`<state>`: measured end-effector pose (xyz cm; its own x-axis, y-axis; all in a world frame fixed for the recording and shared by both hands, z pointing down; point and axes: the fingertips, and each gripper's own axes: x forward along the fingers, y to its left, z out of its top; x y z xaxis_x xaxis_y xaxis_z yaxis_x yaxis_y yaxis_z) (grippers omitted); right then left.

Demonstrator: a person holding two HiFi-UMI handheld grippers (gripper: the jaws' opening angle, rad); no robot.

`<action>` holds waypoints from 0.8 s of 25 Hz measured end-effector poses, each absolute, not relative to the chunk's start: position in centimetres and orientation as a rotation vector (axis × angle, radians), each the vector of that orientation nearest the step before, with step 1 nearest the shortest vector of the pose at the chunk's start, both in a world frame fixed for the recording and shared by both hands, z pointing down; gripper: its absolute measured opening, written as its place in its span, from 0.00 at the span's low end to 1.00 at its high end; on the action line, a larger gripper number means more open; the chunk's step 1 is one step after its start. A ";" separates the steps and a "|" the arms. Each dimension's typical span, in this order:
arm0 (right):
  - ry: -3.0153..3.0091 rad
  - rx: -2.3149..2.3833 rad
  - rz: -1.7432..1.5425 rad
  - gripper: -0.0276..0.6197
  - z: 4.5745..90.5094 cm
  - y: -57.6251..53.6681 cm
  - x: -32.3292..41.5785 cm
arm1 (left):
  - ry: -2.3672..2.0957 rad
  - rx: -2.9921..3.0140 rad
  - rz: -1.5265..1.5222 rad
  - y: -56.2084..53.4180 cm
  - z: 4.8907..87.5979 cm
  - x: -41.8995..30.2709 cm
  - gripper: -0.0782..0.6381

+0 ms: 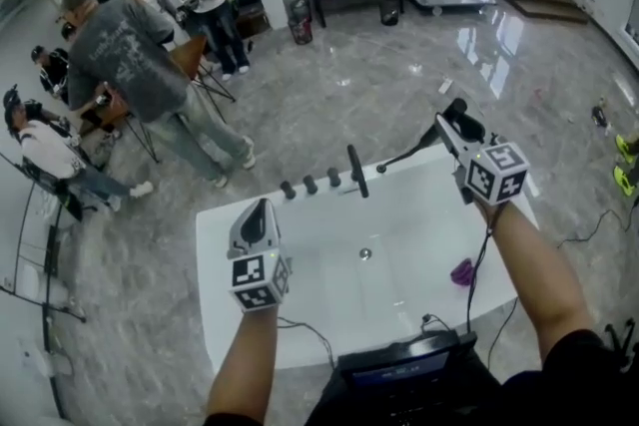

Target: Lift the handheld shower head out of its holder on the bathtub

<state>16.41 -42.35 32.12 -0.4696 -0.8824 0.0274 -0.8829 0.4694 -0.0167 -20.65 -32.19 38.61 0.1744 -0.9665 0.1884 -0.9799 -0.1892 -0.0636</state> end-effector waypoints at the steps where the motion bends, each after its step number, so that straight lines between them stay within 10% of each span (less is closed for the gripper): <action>1: -2.689 1.605 0.031 0.27 31.5 -41.8 16.4 | -1.951 2.353 0.294 -31.8 38.8 -20.5 0.12; 20: -2.802 1.566 -0.041 0.27 23.4 -32.9 20.4 | -1.939 2.361 0.198 -27.5 35.9 -19.1 0.12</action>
